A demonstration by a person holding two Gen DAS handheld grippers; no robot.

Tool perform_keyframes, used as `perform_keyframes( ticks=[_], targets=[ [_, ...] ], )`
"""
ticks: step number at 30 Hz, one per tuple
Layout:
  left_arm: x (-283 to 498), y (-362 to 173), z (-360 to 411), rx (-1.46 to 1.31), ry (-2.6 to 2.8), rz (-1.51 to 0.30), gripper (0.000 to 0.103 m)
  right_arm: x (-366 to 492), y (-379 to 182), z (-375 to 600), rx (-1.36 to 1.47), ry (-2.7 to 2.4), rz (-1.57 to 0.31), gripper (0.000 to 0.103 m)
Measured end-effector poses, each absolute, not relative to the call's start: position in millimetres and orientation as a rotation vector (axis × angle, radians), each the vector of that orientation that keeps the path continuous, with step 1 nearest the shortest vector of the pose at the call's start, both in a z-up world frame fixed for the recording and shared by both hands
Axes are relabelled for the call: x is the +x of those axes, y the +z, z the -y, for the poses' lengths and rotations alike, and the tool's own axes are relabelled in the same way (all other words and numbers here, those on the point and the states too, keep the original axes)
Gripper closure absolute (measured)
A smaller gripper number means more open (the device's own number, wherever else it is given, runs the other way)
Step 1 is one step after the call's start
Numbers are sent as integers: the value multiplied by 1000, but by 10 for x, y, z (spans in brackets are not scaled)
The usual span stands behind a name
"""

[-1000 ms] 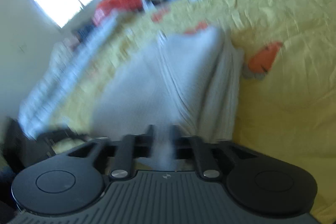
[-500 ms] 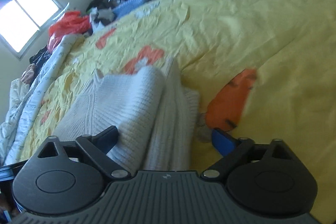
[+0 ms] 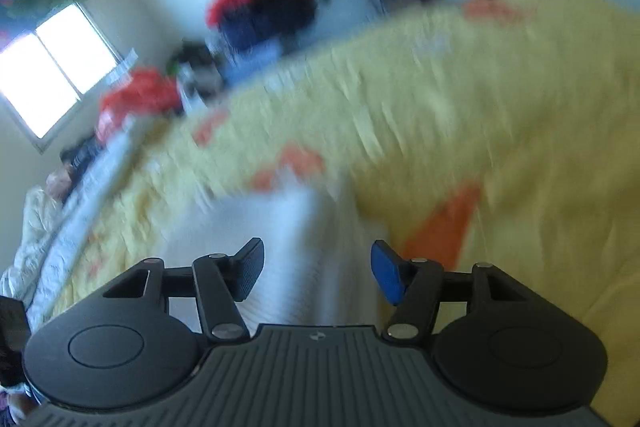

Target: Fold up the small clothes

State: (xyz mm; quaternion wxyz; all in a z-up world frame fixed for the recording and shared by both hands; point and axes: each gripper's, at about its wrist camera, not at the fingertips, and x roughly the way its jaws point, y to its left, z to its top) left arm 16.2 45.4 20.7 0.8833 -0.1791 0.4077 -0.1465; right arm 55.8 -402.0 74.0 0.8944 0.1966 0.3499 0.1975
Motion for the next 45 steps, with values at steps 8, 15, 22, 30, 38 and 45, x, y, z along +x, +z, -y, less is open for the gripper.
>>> perform_keyframes(
  ticks=[8, 15, 22, 30, 38, 45],
  targets=[
    [164, 208, -444, -353, -304, -841, 14, 557, 705, 3199, 133, 578, -830, 31],
    [132, 243, -419, -326, -287, -830, 14, 470, 550, 3207, 67, 580, -780, 32],
    [-489, 607, -497, -162, -244, -672, 16, -188, 868, 3414, 71, 519, -669, 18],
    [-834, 900, -1357, 146, 26, -515, 16, -835, 954, 4356, 42, 280, -635, 13],
    [-1071, 1474, -1902, 17, 241, -380, 14, -1231, 1195, 4843, -271, -78, -512, 5],
    [-1418, 614, -685, -130, 44, -534, 12, -1314, 708, 4142, -8, 212, -610, 4]
  ],
)
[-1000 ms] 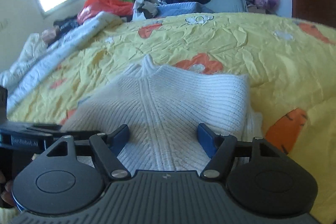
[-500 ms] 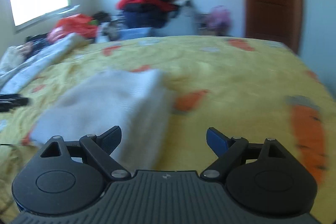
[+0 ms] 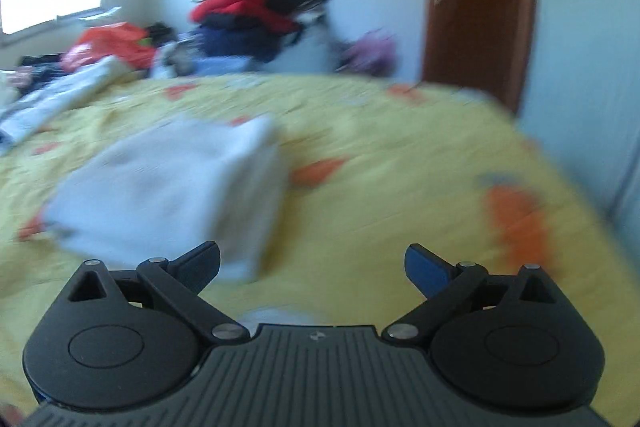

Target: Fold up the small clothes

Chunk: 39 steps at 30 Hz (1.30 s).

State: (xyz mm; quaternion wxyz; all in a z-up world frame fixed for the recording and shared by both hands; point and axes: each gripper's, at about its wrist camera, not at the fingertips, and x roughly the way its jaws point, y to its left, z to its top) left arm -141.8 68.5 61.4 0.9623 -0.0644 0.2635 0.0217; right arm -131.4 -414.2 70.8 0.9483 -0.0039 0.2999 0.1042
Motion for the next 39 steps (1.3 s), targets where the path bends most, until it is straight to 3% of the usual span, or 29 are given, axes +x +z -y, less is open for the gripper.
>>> perform_keyframes(
  ticks=[9, 11, 13, 39],
  targets=[
    [-1286, 121, -79, 19, 2, -648, 11, -1056, 106, 3522, 33, 178, -732, 2],
    [-1261, 57, -63, 23, 15, -663, 4, -1092, 15, 3441, 1, 161, -690, 2],
    [-1167, -9, -112, -1, 27, -716, 0, -1110, -6, 3363, -47, 146, -689, 1],
    [-1228, -46, 33, 28, -24, -715, 0, -1138, -20, 3401, -42, 141, -688, 1]
  ],
)
